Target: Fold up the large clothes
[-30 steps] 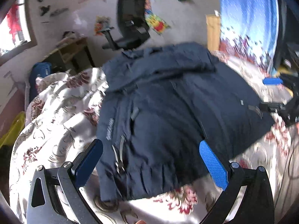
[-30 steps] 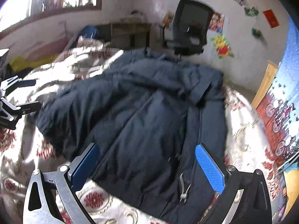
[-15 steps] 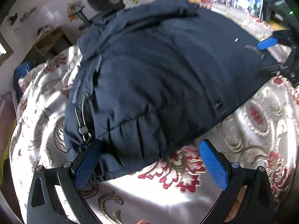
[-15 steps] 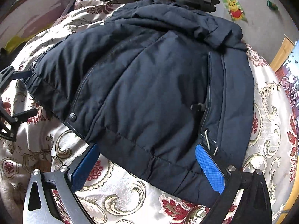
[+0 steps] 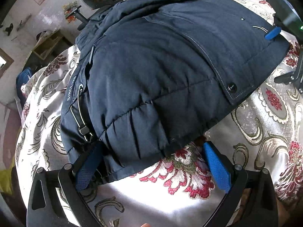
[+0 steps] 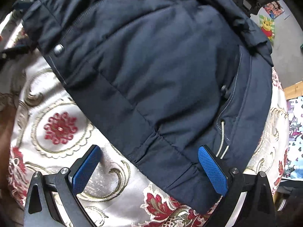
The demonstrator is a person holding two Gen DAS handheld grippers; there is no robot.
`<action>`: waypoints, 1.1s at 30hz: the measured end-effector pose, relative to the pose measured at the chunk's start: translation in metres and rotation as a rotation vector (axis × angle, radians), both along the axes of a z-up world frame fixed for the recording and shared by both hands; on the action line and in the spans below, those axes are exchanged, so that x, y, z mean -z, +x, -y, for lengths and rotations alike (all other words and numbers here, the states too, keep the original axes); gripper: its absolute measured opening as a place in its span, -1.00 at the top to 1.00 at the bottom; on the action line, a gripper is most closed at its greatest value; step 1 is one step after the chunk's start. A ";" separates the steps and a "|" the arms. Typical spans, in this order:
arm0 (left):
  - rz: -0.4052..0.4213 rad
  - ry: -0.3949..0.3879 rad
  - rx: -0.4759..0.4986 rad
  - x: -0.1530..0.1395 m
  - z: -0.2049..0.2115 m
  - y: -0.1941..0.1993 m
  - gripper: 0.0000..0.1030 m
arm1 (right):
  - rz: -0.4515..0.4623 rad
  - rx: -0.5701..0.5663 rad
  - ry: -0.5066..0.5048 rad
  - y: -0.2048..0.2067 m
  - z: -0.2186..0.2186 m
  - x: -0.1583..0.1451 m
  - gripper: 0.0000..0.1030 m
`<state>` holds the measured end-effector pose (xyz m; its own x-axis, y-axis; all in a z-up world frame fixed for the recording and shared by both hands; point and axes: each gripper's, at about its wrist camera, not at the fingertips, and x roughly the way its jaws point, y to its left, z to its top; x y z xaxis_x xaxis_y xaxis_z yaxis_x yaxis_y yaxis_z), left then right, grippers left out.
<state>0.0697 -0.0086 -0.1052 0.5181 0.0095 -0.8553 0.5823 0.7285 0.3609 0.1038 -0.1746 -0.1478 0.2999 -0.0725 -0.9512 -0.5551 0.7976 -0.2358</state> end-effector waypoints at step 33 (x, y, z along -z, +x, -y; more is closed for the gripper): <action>0.230 0.016 -0.053 -0.011 0.011 -0.020 -0.94 | 0.338 0.134 0.173 -0.004 0.011 -0.062 -0.96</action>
